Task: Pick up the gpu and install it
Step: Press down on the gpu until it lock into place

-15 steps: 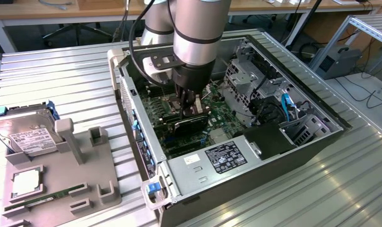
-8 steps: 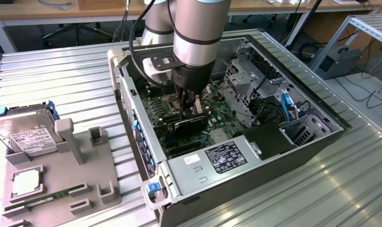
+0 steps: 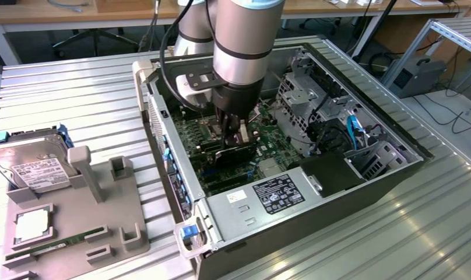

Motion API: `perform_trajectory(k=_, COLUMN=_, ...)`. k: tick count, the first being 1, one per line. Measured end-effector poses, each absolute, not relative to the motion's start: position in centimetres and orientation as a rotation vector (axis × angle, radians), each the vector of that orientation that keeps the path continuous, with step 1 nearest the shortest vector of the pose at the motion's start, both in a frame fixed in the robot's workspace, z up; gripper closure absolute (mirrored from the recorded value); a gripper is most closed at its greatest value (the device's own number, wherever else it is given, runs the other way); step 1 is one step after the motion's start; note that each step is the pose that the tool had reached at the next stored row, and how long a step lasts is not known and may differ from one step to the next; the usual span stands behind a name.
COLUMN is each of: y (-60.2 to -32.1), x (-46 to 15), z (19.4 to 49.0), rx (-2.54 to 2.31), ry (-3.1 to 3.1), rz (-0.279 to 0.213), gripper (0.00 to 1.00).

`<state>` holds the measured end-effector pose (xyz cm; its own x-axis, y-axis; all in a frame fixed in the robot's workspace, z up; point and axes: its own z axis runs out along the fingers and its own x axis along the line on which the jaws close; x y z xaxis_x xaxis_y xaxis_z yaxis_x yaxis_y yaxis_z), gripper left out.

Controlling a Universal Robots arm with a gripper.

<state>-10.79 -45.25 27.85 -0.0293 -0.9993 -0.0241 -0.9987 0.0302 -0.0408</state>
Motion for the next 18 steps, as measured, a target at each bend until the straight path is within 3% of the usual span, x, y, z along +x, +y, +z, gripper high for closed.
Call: perform_trajectory(k=18, y=-45.09, x=-10.82, z=27.58, rx=-2.156, ry=2.222, rz=-0.019, gripper=0.89)
